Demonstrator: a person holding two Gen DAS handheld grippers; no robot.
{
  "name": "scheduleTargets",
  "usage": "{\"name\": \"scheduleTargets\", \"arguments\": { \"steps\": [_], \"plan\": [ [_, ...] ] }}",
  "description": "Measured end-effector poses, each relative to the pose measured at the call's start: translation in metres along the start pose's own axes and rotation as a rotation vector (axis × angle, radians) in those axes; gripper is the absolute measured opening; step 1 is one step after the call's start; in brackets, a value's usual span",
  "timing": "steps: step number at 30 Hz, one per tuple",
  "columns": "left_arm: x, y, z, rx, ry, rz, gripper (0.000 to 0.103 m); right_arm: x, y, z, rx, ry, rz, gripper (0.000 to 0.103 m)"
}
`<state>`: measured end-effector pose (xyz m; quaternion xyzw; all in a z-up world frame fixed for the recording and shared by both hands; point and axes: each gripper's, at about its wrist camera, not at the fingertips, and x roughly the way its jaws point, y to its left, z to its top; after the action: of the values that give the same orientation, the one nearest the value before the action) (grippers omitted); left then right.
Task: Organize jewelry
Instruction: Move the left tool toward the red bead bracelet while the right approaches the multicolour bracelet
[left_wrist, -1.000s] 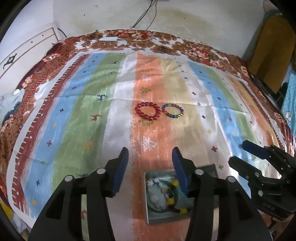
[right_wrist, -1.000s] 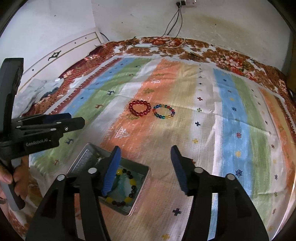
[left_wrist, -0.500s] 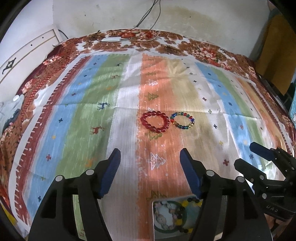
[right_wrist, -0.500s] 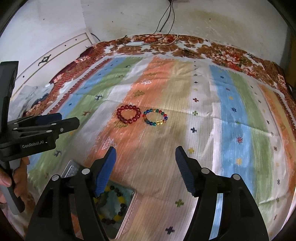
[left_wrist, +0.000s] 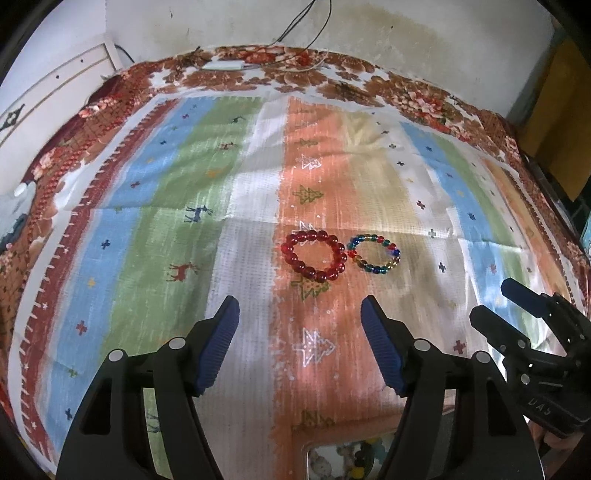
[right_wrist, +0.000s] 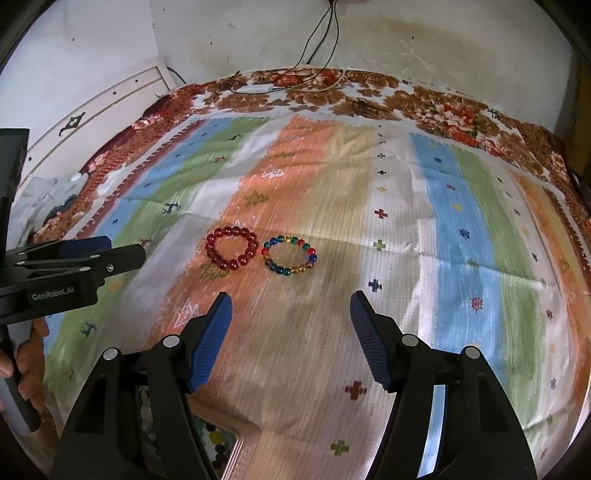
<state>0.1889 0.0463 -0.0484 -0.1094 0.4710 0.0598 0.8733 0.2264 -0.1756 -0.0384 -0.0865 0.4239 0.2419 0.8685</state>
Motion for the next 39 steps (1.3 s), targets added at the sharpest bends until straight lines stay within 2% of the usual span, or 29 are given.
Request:
{"name": "scheduleTargets", "arguments": {
  "steps": [4,22,39],
  "plan": [
    [0.012,0.000,0.006,0.013,0.013,0.030,0.069,0.010,-0.002,0.005,0.000,0.013,0.004,0.066],
    [0.044,-0.002,0.030,0.030,0.061,0.007,0.069,0.050,-0.010,0.022,0.003,0.075,-0.003,0.066],
    [0.082,-0.002,0.044,0.052,0.113,0.030,0.068,0.091,-0.018,0.033,0.036,0.149,0.013,0.066]
  ]
}}
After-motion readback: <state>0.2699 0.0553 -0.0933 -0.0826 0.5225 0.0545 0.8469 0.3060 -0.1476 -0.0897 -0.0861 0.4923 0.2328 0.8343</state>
